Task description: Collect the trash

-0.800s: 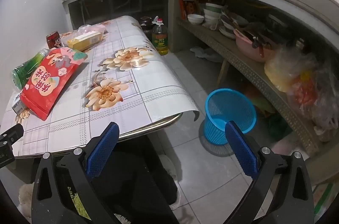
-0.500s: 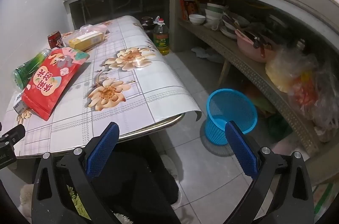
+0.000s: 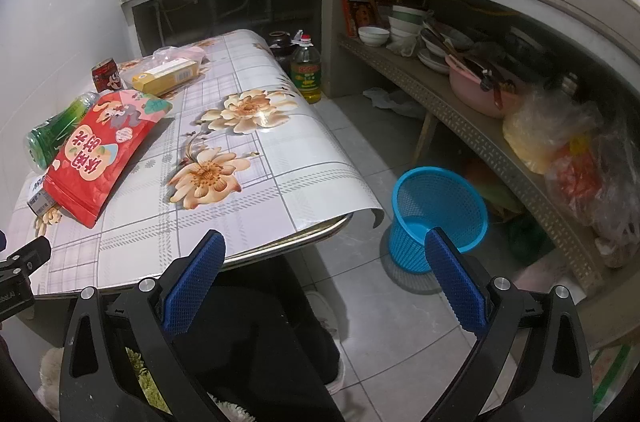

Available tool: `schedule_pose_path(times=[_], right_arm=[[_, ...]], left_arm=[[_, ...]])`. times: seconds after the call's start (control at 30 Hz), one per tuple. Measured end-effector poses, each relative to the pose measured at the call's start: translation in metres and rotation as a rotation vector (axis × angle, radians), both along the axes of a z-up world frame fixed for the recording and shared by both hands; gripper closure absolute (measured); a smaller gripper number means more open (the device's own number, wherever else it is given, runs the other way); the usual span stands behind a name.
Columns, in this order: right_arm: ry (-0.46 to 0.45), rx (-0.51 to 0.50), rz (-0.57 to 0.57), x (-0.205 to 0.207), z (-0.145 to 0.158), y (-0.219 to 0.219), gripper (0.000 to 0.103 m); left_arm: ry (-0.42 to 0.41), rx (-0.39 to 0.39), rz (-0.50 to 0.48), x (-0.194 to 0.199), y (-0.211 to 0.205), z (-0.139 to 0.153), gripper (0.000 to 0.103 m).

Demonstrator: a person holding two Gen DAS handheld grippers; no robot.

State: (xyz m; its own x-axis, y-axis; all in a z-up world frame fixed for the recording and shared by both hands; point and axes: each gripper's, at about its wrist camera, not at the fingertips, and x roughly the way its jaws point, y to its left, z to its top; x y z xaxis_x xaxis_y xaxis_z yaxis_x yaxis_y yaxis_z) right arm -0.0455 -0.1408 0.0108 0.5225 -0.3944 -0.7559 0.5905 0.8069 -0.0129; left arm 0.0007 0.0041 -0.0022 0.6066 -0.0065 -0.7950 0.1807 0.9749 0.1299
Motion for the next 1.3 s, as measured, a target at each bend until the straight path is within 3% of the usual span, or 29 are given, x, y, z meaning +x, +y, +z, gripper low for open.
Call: schedule_pose_path(times=[1.3], right_arm=[[0.000,0.007,0.002,0.0034,-0.0002,0.0025,0.008]], left_arm=[[0.008,-0.002,0.005,0.0031,0.0073,-0.0047,0.006]])
